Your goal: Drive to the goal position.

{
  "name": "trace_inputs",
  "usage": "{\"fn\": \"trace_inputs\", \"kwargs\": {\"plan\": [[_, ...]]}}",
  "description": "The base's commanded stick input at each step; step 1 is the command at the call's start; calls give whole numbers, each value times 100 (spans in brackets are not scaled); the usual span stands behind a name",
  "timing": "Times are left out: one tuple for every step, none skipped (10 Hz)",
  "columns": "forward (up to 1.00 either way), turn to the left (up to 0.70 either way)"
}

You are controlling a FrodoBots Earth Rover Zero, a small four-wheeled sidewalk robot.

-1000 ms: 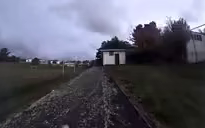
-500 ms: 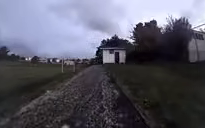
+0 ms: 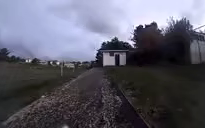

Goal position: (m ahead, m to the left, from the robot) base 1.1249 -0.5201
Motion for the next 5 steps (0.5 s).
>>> {"fn": "trace_inputs", "kwargs": {"plan": [[60, 0], [60, 0], [60, 0], [60, 0], [60, 0]]}}
